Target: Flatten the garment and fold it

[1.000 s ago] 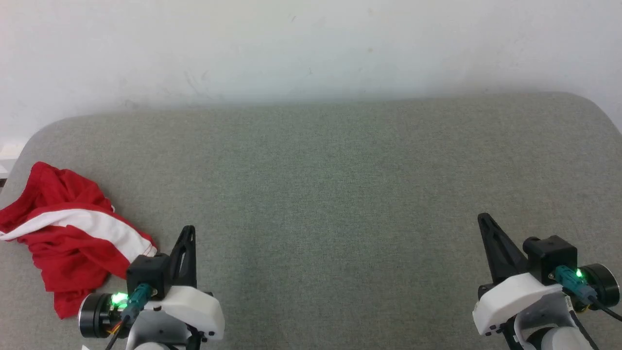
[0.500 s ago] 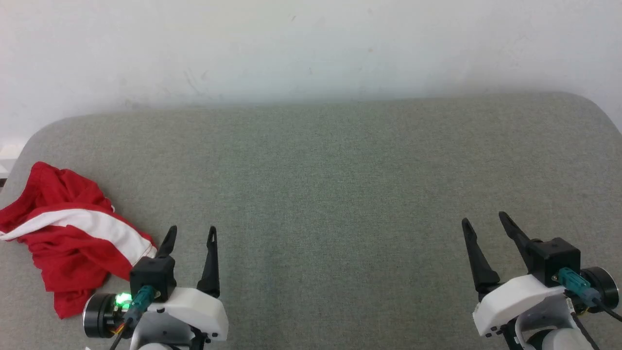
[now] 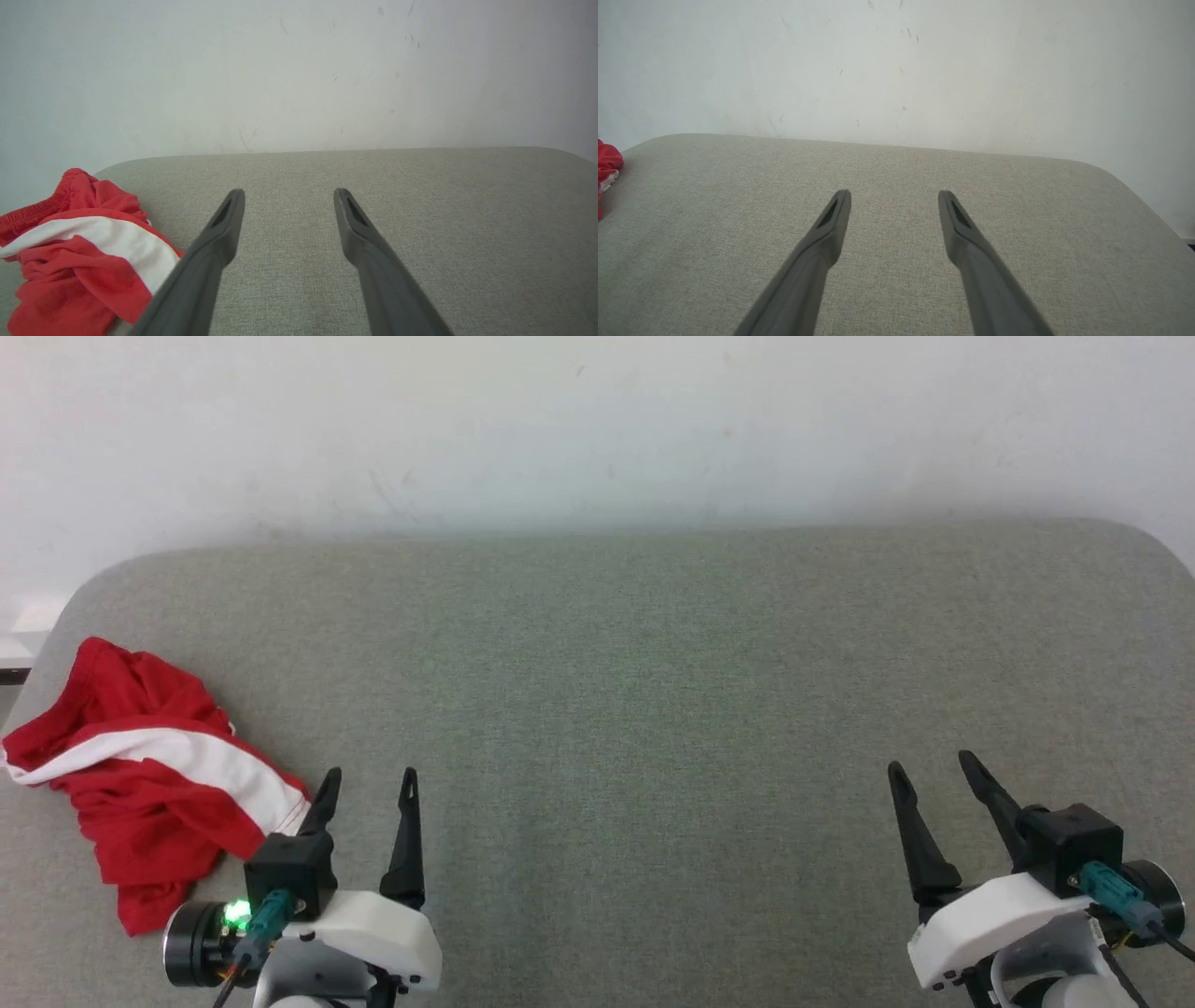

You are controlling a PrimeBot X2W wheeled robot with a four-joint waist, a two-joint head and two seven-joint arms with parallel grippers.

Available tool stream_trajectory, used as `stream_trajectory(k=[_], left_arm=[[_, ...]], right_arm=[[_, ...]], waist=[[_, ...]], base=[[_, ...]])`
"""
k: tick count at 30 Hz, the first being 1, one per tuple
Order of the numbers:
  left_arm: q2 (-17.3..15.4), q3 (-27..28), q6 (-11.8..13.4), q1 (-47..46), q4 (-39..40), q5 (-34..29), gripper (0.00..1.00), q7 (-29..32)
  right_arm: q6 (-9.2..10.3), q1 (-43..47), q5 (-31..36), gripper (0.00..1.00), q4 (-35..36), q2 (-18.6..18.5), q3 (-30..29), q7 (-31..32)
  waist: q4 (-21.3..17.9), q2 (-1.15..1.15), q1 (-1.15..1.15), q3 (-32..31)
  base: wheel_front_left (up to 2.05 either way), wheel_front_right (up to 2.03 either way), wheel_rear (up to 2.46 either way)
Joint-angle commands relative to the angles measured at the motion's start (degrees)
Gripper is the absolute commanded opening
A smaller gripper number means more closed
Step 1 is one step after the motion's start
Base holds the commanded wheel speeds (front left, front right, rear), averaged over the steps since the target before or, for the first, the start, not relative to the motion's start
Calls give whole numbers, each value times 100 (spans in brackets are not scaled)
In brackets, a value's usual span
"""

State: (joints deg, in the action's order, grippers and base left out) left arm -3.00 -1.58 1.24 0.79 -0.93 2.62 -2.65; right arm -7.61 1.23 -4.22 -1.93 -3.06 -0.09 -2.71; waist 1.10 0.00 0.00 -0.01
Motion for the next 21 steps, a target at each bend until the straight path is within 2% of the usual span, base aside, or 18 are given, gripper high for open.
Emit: stream_trajectory(k=[1, 21], left_arm=[[3, -9, 44, 54, -9, 41, 100, -56], [5, -19, 155, 201, 27, 218, 100, -295]], right_arm=[[3, 59, -73, 100, -21, 4, -10, -51], [4, 224, -388, 100, -114, 7, -3, -290]], waist=[[33, 0, 0, 0], [775, 0, 0, -59]], base=[[0, 0, 0], [0, 0, 0]])
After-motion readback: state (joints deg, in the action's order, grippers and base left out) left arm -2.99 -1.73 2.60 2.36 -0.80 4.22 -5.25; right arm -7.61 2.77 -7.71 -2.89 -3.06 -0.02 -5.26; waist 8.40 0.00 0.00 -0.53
